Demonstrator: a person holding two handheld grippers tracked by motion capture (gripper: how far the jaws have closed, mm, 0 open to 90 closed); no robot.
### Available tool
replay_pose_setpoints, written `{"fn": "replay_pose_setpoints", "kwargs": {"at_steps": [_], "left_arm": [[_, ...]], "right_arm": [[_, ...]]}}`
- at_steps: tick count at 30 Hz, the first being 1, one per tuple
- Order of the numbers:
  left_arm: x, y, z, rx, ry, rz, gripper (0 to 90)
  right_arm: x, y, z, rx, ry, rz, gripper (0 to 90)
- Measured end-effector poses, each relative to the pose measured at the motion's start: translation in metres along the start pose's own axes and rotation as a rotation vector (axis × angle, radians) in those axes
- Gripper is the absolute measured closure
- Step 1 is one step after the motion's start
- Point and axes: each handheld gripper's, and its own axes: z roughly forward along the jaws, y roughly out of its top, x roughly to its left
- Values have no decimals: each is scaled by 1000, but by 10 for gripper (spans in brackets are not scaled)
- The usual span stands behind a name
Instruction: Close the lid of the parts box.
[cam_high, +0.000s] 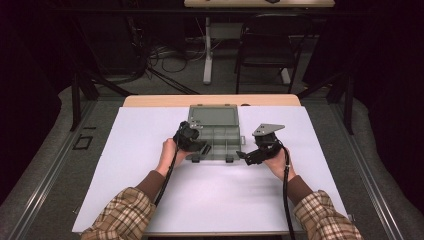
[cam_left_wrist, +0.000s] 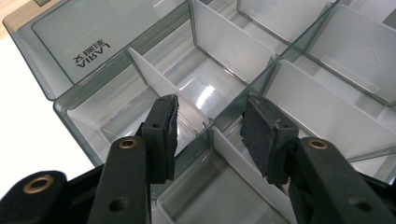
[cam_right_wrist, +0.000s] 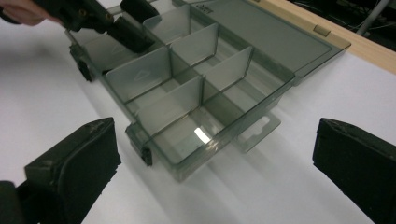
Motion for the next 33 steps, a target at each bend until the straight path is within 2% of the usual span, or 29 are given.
{"fn": "replay_pose_setpoints", "kwargs": {"at_steps": [3,9,11,18,22,25,31,33], "left_arm": [[2,-1,1,-10,-17,-13,547],[2,-1,1,-6,-14,-7,545],[2,-1,1,-5,-15,-6,545],[2,-1,1,-5,-14,-4,546],[2,-1,1,-4,-12,-3,546],[2,-1,1,-4,-13,-2,546],[2,-1,1,-4,-16,3,547],[2,-1,1,-4,-16,1,548]], "right_arm": [[-5,5,6,-1,0,3,0],[-16,15,15,-4,-22,8,0],[-19,19,16,-5,-35,7,25],[-31,31,23,-16,-82,0,305],[-39,35,32,-6,-109,20,563],[-46,37,38,6,-131,41,719],[-57,40,49,28,-161,54,895],[-60,39,53,35,-170,57,900]]}}
